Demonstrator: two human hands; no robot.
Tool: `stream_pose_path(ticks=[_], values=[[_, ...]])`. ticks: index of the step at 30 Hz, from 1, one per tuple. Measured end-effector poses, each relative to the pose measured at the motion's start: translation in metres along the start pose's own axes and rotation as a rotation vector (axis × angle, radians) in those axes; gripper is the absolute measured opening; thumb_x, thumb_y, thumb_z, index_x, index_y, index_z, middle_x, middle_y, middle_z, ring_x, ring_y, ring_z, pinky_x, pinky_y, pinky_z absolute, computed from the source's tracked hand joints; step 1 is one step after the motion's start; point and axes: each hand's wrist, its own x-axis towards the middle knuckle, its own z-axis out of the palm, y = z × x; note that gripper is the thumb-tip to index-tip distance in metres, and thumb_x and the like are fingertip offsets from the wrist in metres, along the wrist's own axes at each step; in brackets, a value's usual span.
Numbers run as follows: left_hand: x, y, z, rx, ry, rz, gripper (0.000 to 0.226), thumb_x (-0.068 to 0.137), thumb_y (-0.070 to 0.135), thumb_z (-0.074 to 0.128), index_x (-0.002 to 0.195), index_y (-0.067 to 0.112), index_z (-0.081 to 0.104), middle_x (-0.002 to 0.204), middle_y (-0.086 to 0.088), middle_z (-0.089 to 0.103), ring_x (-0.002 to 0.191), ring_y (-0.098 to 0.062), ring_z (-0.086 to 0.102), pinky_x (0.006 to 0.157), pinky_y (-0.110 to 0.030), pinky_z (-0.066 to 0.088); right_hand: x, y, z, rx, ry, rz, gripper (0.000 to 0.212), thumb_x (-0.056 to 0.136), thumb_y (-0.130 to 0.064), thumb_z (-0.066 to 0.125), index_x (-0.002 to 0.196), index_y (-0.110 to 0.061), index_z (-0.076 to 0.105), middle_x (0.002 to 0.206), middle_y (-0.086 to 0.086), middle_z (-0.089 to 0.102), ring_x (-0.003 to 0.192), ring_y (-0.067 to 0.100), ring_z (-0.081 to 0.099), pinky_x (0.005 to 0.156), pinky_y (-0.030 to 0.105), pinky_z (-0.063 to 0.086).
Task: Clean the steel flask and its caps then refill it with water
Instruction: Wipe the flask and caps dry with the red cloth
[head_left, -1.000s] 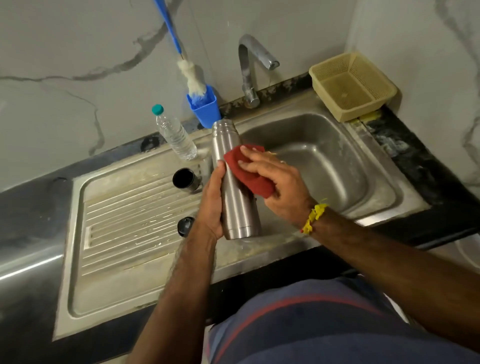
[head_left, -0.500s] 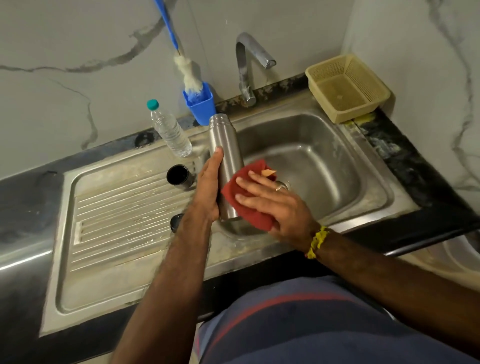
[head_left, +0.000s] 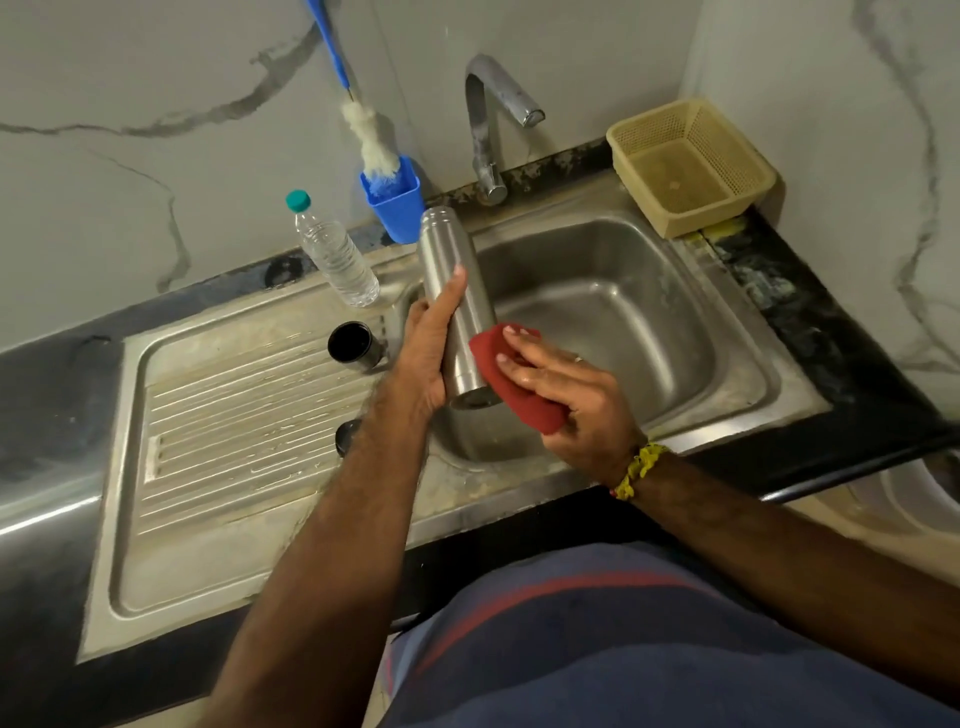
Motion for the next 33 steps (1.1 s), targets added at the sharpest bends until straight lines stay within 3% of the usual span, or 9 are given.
stream_pose_path(ticks=[3, 6, 11, 14, 18, 21, 25, 29, 33], values=[[-0.001, -0.004, -0.002, -0.011, 0.037, 0.03, 0.101, 0.064, 0.058, 0.092, 0.143, 0.014, 0.048, 0.134, -0.027, 0.062, 0.118, -0.047, 0.064, 0.096, -0.07, 0.049, 0.01, -0.002, 0.005, 0.072, 0.08, 0.142, 0.054, 0.074, 0.014, 0.067, 0.126, 0.002, 0.063, 0.138, 0.021, 0.056, 0.129, 0.026, 0.057, 0.104, 0.046, 0.05], [-0.007, -0.004, -0.009, -0.043, -0.031, 0.036, 0.094, 0.072, 0.061, 0.086, 0.145, 0.015, 0.048, 0.139, -0.028, 0.058, 0.124, -0.047, 0.06, 0.1, -0.07, 0.046, 0.007, -0.001, 0.005, 0.034, 0.004, 0.007, 0.054, 0.076, 0.014, 0.072, 0.128, 0.002, 0.063, 0.142, 0.02, 0.053, 0.133, 0.028, 0.053, 0.109, 0.046, 0.045], [-0.031, -0.019, -0.005, 0.054, 0.053, 0.162, 0.062, 0.086, 0.044, 0.078, 0.131, 0.006, 0.059, 0.114, -0.02, 0.071, 0.1, -0.036, 0.07, 0.086, -0.053, 0.059, 0.015, -0.001, 0.008, 0.062, 0.079, 0.185, 0.056, 0.075, 0.011, 0.066, 0.129, -0.002, 0.063, 0.142, 0.017, 0.054, 0.133, 0.025, 0.053, 0.109, 0.046, 0.046], [-0.04, -0.024, -0.006, -0.006, -0.003, 0.196, 0.062, 0.085, 0.049, 0.078, 0.127, 0.006, 0.062, 0.123, -0.024, 0.068, 0.112, -0.041, 0.067, 0.096, -0.057, 0.055, 0.019, -0.005, 0.007, 0.002, -0.018, 0.095, 0.055, 0.078, 0.003, 0.067, 0.132, -0.007, 0.062, 0.145, 0.013, 0.052, 0.137, 0.026, 0.049, 0.113, 0.043, 0.042], [-0.051, -0.028, -0.01, 0.083, 0.032, 0.247, 0.065, 0.08, 0.056, 0.078, 0.124, 0.01, 0.064, 0.113, -0.019, 0.071, 0.099, -0.034, 0.069, 0.088, -0.051, 0.057, 0.031, -0.004, 0.011, 0.053, 0.015, 0.238, 0.064, 0.074, 0.011, 0.069, 0.134, -0.008, 0.059, 0.147, 0.014, 0.05, 0.137, 0.024, 0.048, 0.109, 0.047, 0.045], [-0.058, -0.032, -0.015, 0.032, -0.019, 0.27, 0.06, 0.084, 0.053, 0.076, 0.129, 0.015, 0.063, 0.126, -0.022, 0.067, 0.113, -0.037, 0.066, 0.099, -0.056, 0.053, 0.03, -0.003, 0.013, -0.007, -0.057, 0.071, 0.06, 0.076, 0.008, 0.07, 0.134, -0.007, 0.061, 0.148, 0.013, 0.05, 0.139, 0.026, 0.046, 0.114, 0.044, 0.041], [-0.069, -0.036, -0.016, 0.114, 0.011, 0.293, 0.049, 0.088, 0.045, 0.075, 0.127, 0.017, 0.065, 0.115, -0.016, 0.071, 0.099, -0.028, 0.07, 0.088, -0.047, 0.057, 0.051, -0.009, 0.017, 0.086, 0.088, 0.246, 0.06, 0.072, 0.01, 0.065, 0.13, -0.003, 0.062, 0.142, 0.016, 0.054, 0.134, 0.022, 0.051, 0.11, 0.042, 0.045], [-0.076, -0.031, -0.016, 0.093, 0.042, 0.285, 0.049, 0.087, 0.038, 0.072, 0.129, 0.014, 0.063, 0.108, -0.011, 0.074, 0.093, -0.022, 0.072, 0.082, -0.04, 0.06, 0.057, -0.01, 0.018, 0.032, -0.056, 0.137, 0.065, 0.072, 0.012, 0.068, 0.133, -0.008, 0.061, 0.147, 0.011, 0.05, 0.139, 0.025, 0.046, 0.115, 0.04, 0.038], [-0.078, -0.026, -0.008, 0.183, 0.051, 0.311, 0.037, 0.094, 0.03, 0.072, 0.126, 0.012, 0.066, 0.105, -0.012, 0.075, 0.089, -0.02, 0.072, 0.078, -0.037, 0.058, 0.078, -0.013, 0.014, 0.07, 0.124, 0.3, 0.059, 0.075, 0.009, 0.063, 0.133, -0.004, 0.06, 0.145, 0.01, 0.051, 0.135, 0.021, 0.05, 0.113, 0.033, 0.041]])
